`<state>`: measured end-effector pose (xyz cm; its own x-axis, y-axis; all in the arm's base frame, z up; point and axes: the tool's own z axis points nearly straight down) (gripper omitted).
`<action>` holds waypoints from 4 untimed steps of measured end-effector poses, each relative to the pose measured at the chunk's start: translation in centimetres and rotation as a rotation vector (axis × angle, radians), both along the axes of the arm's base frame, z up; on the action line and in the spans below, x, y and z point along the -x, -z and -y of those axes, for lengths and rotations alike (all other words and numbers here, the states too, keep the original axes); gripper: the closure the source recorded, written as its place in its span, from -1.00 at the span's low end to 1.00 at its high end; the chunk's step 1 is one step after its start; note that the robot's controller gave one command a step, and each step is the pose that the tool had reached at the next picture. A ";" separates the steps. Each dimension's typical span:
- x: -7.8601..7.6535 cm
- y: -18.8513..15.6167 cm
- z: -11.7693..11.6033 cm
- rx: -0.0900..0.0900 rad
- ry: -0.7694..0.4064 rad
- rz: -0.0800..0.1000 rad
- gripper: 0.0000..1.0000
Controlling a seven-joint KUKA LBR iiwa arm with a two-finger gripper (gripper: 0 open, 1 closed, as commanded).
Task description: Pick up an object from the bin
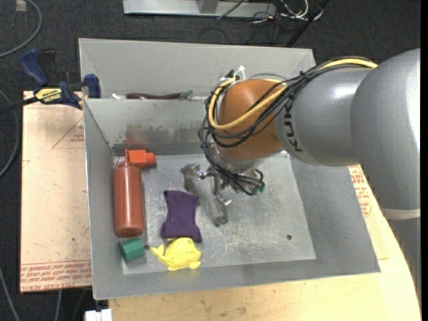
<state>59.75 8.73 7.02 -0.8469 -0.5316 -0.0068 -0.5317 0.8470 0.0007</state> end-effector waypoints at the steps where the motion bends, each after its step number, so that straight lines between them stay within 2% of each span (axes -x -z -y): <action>1: 0.0 0.0 0.0 0.000 -0.002 0.000 -1.00; 2: 2.0 -3.0 0.5 0.000 -0.057 -0.010 -1.00; 3: 1.6 -5.5 -0.9 0.002 -0.247 0.013 -1.00; 4: 0.8 -3.2 -3.0 0.000 -0.432 0.002 -1.00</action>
Offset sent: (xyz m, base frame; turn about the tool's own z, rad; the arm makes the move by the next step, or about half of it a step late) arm -0.0384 -0.0171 0.0869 -0.1095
